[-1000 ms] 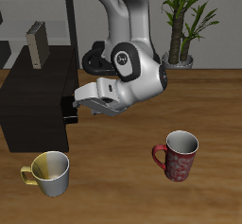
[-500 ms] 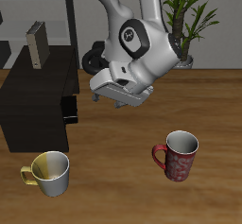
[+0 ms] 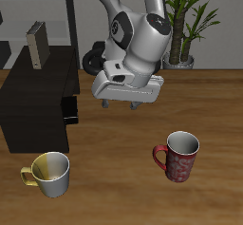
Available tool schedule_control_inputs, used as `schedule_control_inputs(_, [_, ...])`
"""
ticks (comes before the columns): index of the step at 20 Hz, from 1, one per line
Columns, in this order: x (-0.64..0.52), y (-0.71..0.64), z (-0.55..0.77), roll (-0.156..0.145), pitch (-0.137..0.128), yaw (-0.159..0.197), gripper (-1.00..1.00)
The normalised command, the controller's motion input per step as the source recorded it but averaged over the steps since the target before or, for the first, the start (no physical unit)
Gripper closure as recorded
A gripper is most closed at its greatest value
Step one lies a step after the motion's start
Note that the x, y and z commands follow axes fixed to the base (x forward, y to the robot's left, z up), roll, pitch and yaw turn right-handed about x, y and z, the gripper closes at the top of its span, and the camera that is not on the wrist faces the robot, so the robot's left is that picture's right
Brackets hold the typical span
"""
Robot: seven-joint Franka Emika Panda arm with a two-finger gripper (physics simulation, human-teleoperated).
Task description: Yellow book upright top shelf and black book top region shelf and red mug top shelf
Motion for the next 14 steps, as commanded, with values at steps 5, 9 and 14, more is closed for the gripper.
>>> schedule_control_inputs(5, [0.09,0.0,0.2,0.242,-0.121,-0.045,-1.0])
schedule_control_inputs(9, [0.14,-0.33,0.28,0.103,-0.047,-0.053,-1.0])
schedule_control_inputs(14, [0.24,-0.48,0.26,0.023,0.034,-0.042,-1.0])
